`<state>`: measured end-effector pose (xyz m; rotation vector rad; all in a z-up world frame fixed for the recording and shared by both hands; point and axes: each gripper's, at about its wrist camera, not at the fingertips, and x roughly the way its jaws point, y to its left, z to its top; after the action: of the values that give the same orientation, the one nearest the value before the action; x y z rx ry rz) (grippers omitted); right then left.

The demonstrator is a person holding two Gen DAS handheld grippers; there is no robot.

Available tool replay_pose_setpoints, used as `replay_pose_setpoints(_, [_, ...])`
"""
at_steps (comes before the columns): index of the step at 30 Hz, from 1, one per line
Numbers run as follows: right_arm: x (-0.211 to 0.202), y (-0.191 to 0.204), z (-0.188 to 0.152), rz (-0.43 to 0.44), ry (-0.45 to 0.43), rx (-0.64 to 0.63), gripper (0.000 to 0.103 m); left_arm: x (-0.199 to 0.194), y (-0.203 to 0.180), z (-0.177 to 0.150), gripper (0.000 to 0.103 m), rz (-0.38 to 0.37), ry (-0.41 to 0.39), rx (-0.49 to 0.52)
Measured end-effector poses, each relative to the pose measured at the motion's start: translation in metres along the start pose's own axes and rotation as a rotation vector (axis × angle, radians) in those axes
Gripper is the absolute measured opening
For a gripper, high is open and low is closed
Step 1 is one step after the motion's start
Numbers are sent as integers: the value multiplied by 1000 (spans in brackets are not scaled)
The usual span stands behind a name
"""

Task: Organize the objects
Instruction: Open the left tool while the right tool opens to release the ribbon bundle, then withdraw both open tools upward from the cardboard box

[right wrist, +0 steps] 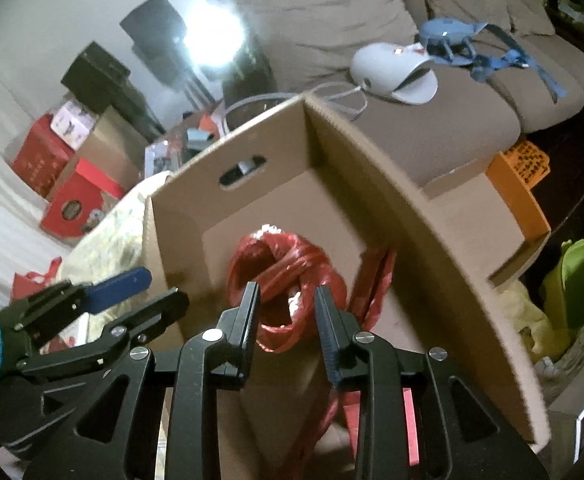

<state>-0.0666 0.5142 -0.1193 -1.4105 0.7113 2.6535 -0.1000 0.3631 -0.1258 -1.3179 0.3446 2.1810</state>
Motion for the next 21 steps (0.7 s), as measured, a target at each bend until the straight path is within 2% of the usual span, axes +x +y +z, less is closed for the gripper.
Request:
replay_pose_setpoints(8, [-30, 7, 4, -25, -75, -26, 33, -29, 12, 3, 47, 3, -108, -52])
replay_pose_setpoints(10, [-34, 9, 5, -33, -82, -51, 34, -35, 15, 4, 58, 17, -142, -58])
replay_pose_setpoints(11, [-36, 10, 5, -39, -85, -58, 34, -38, 15, 4, 59, 24, -159, -55])
replay_pose_setpoints(16, [-47, 11, 6, -89, -118, -69, 35, -50, 19, 5, 61, 9, -205, -70])
replay_pose_setpoints(19, [-56, 13, 7, -124, -147, -84, 36, -57, 19, 5, 70, 16, -233, -77])
replay_pose_setpoints(21, [-62, 17, 6, -138, -152, -106, 38, -60, 19, 4, 70, 18, -242, -80])
